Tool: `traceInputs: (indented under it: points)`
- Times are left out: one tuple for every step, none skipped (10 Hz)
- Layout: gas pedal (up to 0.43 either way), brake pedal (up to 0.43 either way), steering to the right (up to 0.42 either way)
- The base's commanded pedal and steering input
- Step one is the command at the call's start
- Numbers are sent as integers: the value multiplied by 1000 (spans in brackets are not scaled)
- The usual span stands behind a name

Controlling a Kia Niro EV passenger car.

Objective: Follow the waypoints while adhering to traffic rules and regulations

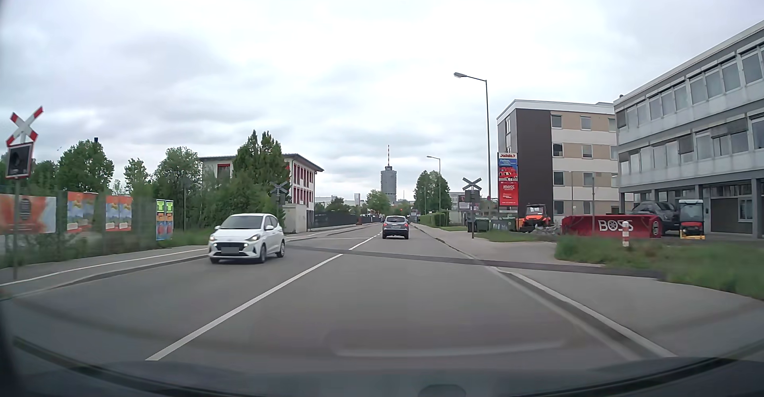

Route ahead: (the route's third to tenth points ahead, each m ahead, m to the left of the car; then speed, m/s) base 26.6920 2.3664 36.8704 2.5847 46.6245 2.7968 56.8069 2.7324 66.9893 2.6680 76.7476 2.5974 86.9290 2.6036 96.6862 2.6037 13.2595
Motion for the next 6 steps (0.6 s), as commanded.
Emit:
traceInputs:
  points:
    - [157, 0, -2]
    - [157, 0, -2]
    - [157, 0, -2]
    - [157, 0, -2]
    - [157, 0, -3]
    - [157, 0, -4]
